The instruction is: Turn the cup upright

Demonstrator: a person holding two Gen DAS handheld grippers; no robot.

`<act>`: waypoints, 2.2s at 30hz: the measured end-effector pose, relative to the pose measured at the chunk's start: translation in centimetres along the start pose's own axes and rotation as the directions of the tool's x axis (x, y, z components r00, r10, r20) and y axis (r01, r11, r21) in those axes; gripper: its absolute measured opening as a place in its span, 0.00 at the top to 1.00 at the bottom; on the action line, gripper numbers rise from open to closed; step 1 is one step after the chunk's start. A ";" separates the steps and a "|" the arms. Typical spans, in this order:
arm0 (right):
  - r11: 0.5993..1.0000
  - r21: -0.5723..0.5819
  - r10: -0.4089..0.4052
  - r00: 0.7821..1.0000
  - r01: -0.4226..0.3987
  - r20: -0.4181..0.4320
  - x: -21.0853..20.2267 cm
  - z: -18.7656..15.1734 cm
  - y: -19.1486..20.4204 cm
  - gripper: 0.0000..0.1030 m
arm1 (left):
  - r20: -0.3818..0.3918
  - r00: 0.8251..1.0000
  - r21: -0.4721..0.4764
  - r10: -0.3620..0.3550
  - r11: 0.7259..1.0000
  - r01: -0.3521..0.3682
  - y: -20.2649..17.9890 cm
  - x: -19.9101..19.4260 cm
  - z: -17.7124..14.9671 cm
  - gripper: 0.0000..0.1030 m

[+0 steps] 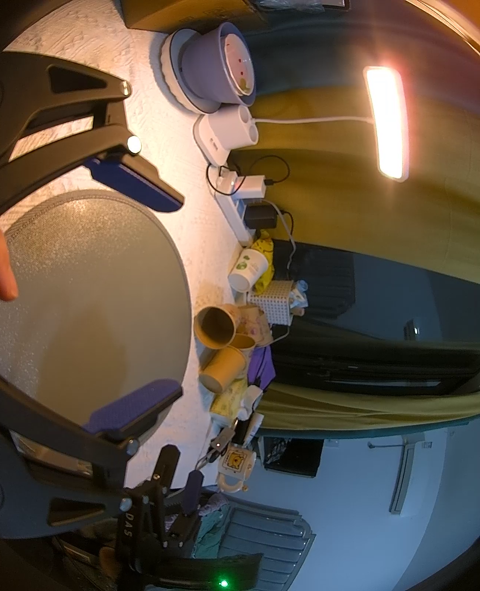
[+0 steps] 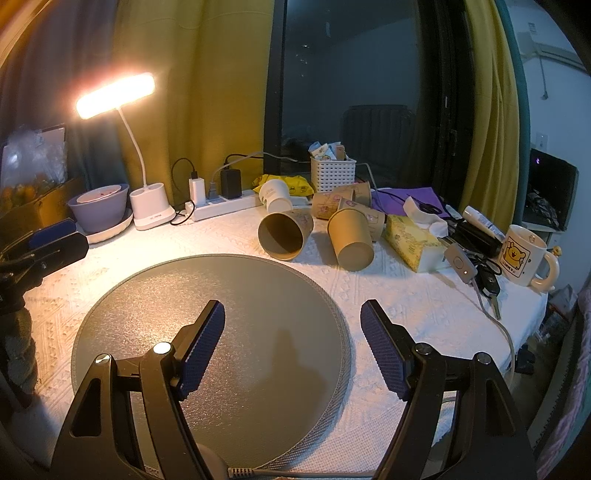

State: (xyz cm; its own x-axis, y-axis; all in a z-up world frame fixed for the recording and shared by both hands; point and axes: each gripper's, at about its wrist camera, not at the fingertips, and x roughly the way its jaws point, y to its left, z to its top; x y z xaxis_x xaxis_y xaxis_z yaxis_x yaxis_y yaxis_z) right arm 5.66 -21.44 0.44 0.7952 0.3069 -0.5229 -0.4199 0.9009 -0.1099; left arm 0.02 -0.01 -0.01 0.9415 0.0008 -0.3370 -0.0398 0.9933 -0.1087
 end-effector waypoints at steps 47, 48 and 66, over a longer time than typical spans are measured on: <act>1.000 0.019 0.012 1.000 -0.012 0.022 -0.6 1.3 -0.7 0.23 | 0.023 0.997 0.004 -0.078 0.997 0.078 0.2 -0.4 0.3 0.10; 1.000 0.017 0.017 1.000 -0.017 0.021 -0.5 1.4 -0.8 0.23 | 0.019 0.997 0.003 -0.078 0.997 0.078 0.1 -0.3 0.3 0.10; 0.994 -0.045 0.094 0.994 -0.097 -0.052 6.6 4.3 -9.3 0.23 | -0.189 0.982 0.265 -0.020 0.962 0.071 -6.1 9.7 5.6 0.10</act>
State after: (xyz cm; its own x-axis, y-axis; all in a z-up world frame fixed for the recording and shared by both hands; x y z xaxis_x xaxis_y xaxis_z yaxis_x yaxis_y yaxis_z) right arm 16.71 -26.52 1.63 0.7282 0.3739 -0.5744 -0.5138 0.8524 -0.0965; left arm 11.21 -5.45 2.61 0.8618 -0.0412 -0.5056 0.1172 0.9859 0.1195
